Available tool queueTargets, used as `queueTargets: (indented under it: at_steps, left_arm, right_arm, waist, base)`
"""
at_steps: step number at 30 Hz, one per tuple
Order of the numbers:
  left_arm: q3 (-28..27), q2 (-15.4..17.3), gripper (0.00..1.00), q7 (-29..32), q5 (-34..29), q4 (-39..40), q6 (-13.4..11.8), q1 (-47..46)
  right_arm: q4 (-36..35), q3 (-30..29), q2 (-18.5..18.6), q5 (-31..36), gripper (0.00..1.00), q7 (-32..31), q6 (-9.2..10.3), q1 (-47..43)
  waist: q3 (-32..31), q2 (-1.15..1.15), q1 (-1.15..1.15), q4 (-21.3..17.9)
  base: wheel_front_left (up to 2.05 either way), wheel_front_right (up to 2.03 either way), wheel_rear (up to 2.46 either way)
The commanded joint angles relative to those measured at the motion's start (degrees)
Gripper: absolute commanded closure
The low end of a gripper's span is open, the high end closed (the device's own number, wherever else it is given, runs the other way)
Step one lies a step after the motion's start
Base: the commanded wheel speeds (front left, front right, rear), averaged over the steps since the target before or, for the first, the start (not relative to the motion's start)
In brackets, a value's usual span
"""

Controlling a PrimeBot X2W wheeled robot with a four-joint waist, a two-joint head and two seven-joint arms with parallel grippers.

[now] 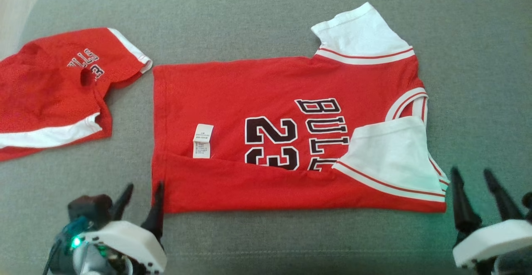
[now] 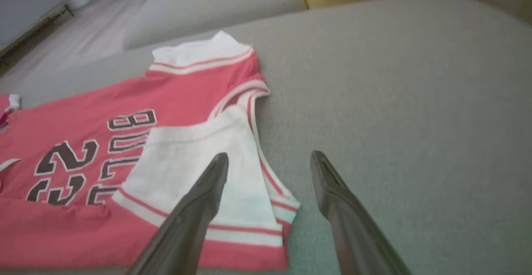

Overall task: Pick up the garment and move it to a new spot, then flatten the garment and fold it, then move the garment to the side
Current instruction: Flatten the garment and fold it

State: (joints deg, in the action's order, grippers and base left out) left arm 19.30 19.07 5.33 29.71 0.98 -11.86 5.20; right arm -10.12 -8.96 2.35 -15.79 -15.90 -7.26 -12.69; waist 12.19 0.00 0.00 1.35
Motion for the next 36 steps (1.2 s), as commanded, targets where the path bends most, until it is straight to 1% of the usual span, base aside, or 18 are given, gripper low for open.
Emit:
queueTargets:
  at_steps: [1,4,8,11,16,18,20,23,24,29,31,36]
  left_arm:
    - [-3.1,0.1,0.00,-2.4,-1.2,2.5,-0.9,-1.9]
    - [-3.9,-0.9,0.00,-7.4,-3.2,3.9,-2.3,-2.9]
    - [-4.7,-1.6,0.00,-12.5,-5.7,5.7,-3.8,-4.9]
    - [-4.4,-1.7,0.00,-13.7,-6.8,6.4,-3.9,-6.5]
    - [-3.8,-1.2,0.00,-13.1,-7.6,5.6,-3.7,-8.4]
    - [-3.4,-1.2,0.00,-12.7,-7.4,4.6,-3.2,-9.5]
    - [-3.1,-1.2,0.00,-12.0,-6.9,3.1,-2.3,-11.3]
    - [-2.2,-1.5,0.00,-10.2,-5.5,-0.3,0.2,-15.8]
    - [-1.7,-1.9,0.00,-8.6,-4.0,-3.8,2.4,-20.0]
    - [-2.4,-2.8,0.00,-4.3,0.7,-16.5,7.2,-30.6]
    - [-3.0,-3.1,0.00,-3.4,2.2,-21.9,8.8,-34.7]
    - [-4.0,-3.2,0.00,-3.0,4.1,-34.1,11.7,-42.8]
  right_arm:
    - [-3.1,1.3,0.6,1.3,0.00,2.1,-0.23,2.3]
    - [-5.0,2.4,0.5,2.7,0.00,5.1,-0.23,4.4]
    - [-7.5,4.5,0.6,4.4,0.00,7.2,-0.23,7.6]
    - [-8.2,5.5,0.6,4.8,0.00,7.4,-0.23,9.3]
    - [-7.9,5.8,0.9,4.9,0.00,7.2,-0.23,10.6]
    - [-7.8,5.5,0.9,4.9,0.00,7.1,-0.23,10.8]
    - [-7.8,5.2,0.9,4.8,0.00,6.9,-0.23,10.8]
    - [-7.9,5.4,0.8,4.7,0.00,6.8,-0.23,11.1]
    - [-8.1,5.7,0.8,4.6,0.00,6.7,-0.23,11.6]
    - [-8.0,6.7,0.7,4.4,0.00,6.6,-0.23,13.3]
    - [-7.8,6.7,0.7,4.4,0.00,6.7,-0.23,13.9]
    - [-7.2,7.4,0.6,4.3,0.00,7.1,-0.23,14.8]
  waist:
    - [-0.5,0.00,0.00,0.0]
    - [-1.3,0.00,0.00,-0.2]
    - [-2.0,0.00,0.00,-0.5]
    - [-2.1,0.00,0.00,-0.6]
    - [-1.8,0.00,0.00,-0.5]
    - [-1.4,0.00,0.00,-0.3]
    - [-0.8,0.00,0.00,-0.1]
    - [0.8,0.00,0.00,0.0]
    - [2.2,0.00,0.00,-0.1]
    - [6.2,0.00,0.00,-1.5]
    - [7.7,0.00,0.00,-2.1]
    - [10.1,0.00,0.00,-3.5]
  base:
    - [0.00,0.00,0.00]
    - [0.00,0.00,0.00]
    - [0.00,0.00,0.00]
    - [0.00,0.00,0.00]
    - [0.00,0.00,0.00]
    - [0.00,0.00,0.00]
    - [0.00,0.00,0.00]
    - [0.00,0.00,0.00]
    - [0.00,0.00,0.00]
    - [0.00,0.00,0.00]
    - [0.00,0.00,0.00]
    - [0.00,0.00,0.00]
